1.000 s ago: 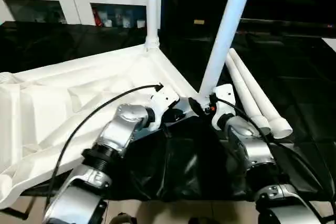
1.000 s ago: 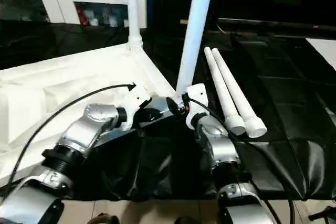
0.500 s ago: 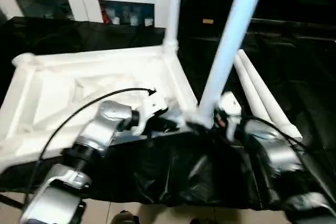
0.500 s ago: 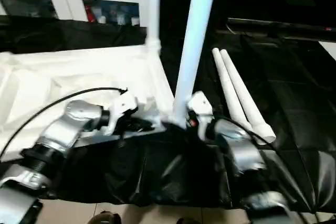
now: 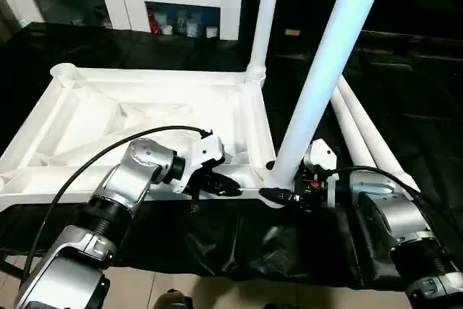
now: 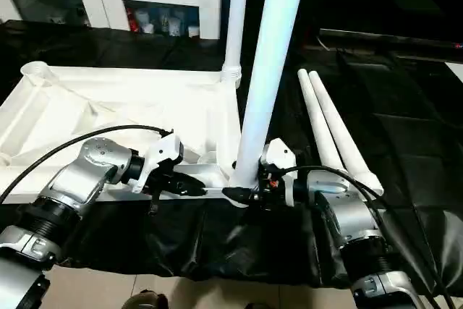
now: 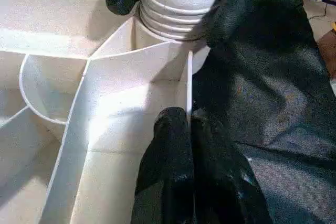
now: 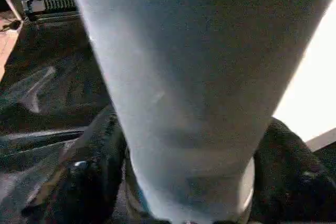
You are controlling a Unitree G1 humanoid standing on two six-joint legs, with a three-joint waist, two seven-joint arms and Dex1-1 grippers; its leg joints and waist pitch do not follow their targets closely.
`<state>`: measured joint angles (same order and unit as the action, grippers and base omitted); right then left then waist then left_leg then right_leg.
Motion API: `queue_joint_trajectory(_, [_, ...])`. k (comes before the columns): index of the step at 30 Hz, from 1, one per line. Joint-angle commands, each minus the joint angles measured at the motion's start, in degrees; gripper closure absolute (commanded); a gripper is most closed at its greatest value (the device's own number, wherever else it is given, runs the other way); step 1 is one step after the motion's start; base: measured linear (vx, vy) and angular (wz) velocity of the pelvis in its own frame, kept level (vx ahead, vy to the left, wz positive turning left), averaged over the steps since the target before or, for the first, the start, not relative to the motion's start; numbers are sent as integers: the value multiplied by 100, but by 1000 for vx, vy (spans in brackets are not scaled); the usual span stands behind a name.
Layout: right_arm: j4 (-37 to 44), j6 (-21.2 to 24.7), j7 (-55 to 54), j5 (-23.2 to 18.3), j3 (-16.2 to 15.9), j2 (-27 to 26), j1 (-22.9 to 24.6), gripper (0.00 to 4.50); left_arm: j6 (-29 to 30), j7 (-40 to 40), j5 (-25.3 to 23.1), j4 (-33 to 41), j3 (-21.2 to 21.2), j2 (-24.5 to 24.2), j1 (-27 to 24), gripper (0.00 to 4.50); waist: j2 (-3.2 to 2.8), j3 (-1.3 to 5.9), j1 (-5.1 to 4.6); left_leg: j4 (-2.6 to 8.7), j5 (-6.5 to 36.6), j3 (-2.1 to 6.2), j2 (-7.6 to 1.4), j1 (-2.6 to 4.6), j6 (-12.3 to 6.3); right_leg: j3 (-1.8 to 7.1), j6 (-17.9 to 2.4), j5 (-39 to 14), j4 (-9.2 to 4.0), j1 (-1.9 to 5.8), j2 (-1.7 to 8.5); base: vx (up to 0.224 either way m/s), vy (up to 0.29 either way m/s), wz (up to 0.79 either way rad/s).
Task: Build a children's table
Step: Rotate leg to tighten
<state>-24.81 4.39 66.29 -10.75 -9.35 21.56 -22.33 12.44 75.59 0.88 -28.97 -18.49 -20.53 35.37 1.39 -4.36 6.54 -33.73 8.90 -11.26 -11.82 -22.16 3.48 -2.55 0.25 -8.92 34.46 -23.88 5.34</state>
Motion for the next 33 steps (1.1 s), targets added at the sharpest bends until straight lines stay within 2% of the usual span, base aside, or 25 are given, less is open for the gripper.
queue_joint_trajectory(1, [88,-52,-24,71,-180,-139,105,166,-90,-253,88,71,67,152,137,450,31,478,-7,410,1590,57,-131,140,-106,160,-1212,-1684,-387,254,262,0,0,0])
queue_joint_trajectory(4, [-136,-87,-390,120,-86,-332,62,179,-51,-385,73,48,92,234,137,450,30,484,-27,412,1556,62,-123,128,-82,155,-1225,-1632,-375,255,260,0,0,0])
queue_joint_trajectory(6, [-580,-199,-1266,315,43,-677,-75,182,-29,-880,-5,-55,165,454,183,450,20,472,-51,419,1650,63,-120,138,3,157,-1191,-1812,-398,229,268,0,0,0])
queue_joint_trajectory(7, [-715,-211,-1563,387,76,-782,-128,183,0,-1048,-30,-90,191,537,207,450,39,468,-71,432,1764,80,-107,134,66,141,-1115,-2045,-419,250,272,0,0,0])
queue_joint_trajectory(9, [-1036,-146,-2284,530,169,-1021,-290,184,82,-1479,-102,-172,252,741,275,450,28,456,-124,435,1953,88,-110,162,143,143,-1059,-2276,-440,213,266,0,0,0])
queue_joint_trajectory(11, [-1185,-147,-2626,574,226,-1155,-372,184,130,-1697,-132,-204,280,857,310,450,29,457,-154,435,2014,90,-102,167,175,140,-1012,-2404,-461,208,265,0,0,0])
queue_joint_trajectory(13, [-1652,69,-3703,641,456,-1536,-676,184,251,-2276,-218,-269,320,1176,405,450,32,455,-191,435,2104,102,-94,160,210,138,-937,-2577,-477,202,265,0,0,0])
queue_joint_trajectory(14, [-1697,90,-3800,648,478,-1568,-705,184,261,-2325,-224,-274,322,1203,413,450,30,455,-207,437,2119,108,-83,161,223,126,-903,-2644,-491,197,258,0,0,0])
queue_joint_trajectory(16, [-1992,-18,-4371,630,630,-1929,-953,184,413,-2773,-219,-238,361,1579,440,450,14,461,-215,430,2129,105,-92,171,214,135,-901,-2558,-497,184,261,0,0,0])
queue_joint_trajectory(18, [-2010,-45,-4398,616,648,-1969,-976,184,422,-2803,-219,-231,358,1615,438,450,30,464,-208,424,2147,93,-78,172,145,129,-871,-2486,-514,188,244,0,0,0])
queue_joint_trajectory(20, [-2010,-45,-4398,616,648,-1969,-976,184,422,-2803,-219,-231,358,1615,438,450,21,466,-203,433,2136,94,-79,158,96,130,-850,-2421,-509,193,235,0,0,0])
queue_joint_trajectory(21, [-2116,-171,-4442,587,720,-2069,-1069,129,410,-2857,-255,-202,324,1689,403,450,-14,470,-203,436,2128,97,-85,156,108,136,-881,-2333,-490,188,237,0,0,0])
queue_joint_trajectory(22, [-2094,-191,-4381,570,730,-2063,-1066,115,387,-2807,-259,-181,303,1675,380,450,9,472,-201,436,2116,91,-77,146,89,132,-880,-2292,-497,202,233,0,0,0])
queue_joint_trajectory(23, [-1937,-275,-4089,567,690,-1920,-984,115,282,-2506,-250,-80,226,1543,293,450,-23,469,-193,440,2130,95,-78,151,90,134,-885,-2291,-498,199,236,0,0,0])
queue_joint_trajectory(26, [-1807,-343,-3909,635,603,-1748,-899,95,223,-2272,-225,-16,185,1415,245,450,-13,484,-169,442,2028,89,-91,139,57,141,-943,-2045,-479,220,232,0,0,0])
queue_joint_trajectory(27, [-1709,-359,-3685,615,564,-1627,-831,95,172,-2086,-187,29,160,1324,213,450,-11,497,-152,438,1932,86,-95,137,35,146,-999,-1848,-454,234,233,0,0,0])
queue_joint_trajectory(28, [-1501,-364,-3177,520,494,-1413,-701,95,119,-1739,-103,118,122,1161,156,450,-44,507,-144,431,1881,86,-95,133,17,149,-1042,-1696,-432,250,231,0,0,0])
queue_joint_trajectory(29, [-1355,-340,-2827,433,454,-1276,-615,95,70,-1501,-52,176,86,1054,118,450,-25,510,-128,420,1796,74,-98,128,-48,151,-1097,-1447,-409,261,222,0,0,0])
queue_joint_trajectory(30, [-1180,-311,-2409,334,408,-1112,-518,95,30,-1209,19,257,44,925,71,450,-51,508,-129,421,1746,70,-100,126,-106,153,-1177,-1287,-389,270,219,0,0,0])
queue_joint_trajectory(31, [-1099,-323,-2212,314,368,-1019,-471,95,45,-1091,53,291,34,866,55,450,-40,514,-127,414,1713,65,-99,129,-126,151,-1206,-1209,-388,282,214,0,0,0])
queue_joint_trajectory(33, [-961,-339,-1880,290,297,-864,-389,95,56,-921,87,330,17,774,37,450,-56,517,-123,406,1642,59,-111,136,-180,151,-1344,-1019,-361,276,211,0,0,0])
